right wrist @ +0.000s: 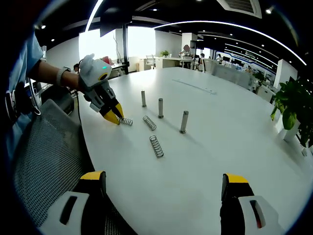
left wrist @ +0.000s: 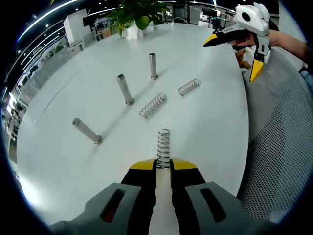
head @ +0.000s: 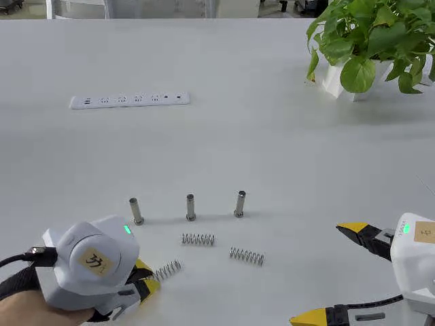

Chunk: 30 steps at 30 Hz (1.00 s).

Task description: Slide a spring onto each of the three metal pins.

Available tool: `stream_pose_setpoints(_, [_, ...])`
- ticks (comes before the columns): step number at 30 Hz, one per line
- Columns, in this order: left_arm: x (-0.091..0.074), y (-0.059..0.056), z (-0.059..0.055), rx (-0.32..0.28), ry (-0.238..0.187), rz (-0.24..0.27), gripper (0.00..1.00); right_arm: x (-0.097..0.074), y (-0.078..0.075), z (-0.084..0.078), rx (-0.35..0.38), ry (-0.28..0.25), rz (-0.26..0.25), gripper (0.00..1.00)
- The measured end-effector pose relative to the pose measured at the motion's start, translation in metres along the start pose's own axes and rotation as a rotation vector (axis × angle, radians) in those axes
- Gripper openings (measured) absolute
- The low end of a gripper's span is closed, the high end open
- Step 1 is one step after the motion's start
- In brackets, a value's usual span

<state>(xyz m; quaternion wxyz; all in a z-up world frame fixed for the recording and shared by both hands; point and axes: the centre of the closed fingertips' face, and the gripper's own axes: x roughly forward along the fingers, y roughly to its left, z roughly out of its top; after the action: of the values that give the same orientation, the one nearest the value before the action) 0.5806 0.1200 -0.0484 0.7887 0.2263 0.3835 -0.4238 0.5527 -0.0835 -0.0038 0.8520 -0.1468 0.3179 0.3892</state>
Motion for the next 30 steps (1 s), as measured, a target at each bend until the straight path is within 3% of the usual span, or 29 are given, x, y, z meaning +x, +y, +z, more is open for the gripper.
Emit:
stream_pose_setpoints(4, [0.0,0.0,-0.001,-0.015,0.011,0.009,0.07,0.001,0.002,-0.001,0.003,0.0,0.003,0.98])
stream_pose_setpoints(6, [0.0,0.001,-0.001,-0.068,0.017,0.026,0.07,0.001,0.004,0.0,0.005,-0.001,0.004,0.98])
stream_pose_setpoints(9, [-0.001,0.001,-0.001,-0.09,-0.002,0.03,0.07,0.001,0.004,0.0,0.008,-0.004,0.004,0.98])
stream_pose_setpoints(12, [-0.002,0.002,0.0,-0.223,-0.058,0.028,0.07,0.001,0.004,0.0,0.008,-0.003,0.002,0.98])
stream_pose_setpoints(18, [-0.004,0.003,0.002,-0.38,-0.124,-0.005,0.07,-0.001,0.003,0.0,0.009,-0.004,0.0,0.98])
stream_pose_setpoints(23, [-0.006,0.001,0.007,-0.391,-0.173,-0.022,0.07,0.0,0.003,0.003,0.01,-0.007,0.003,0.98])
stream_pose_setpoints(30, [-0.007,-0.007,0.022,-0.309,-0.228,-0.05,0.07,0.004,0.006,0.008,0.012,-0.015,0.014,0.98])
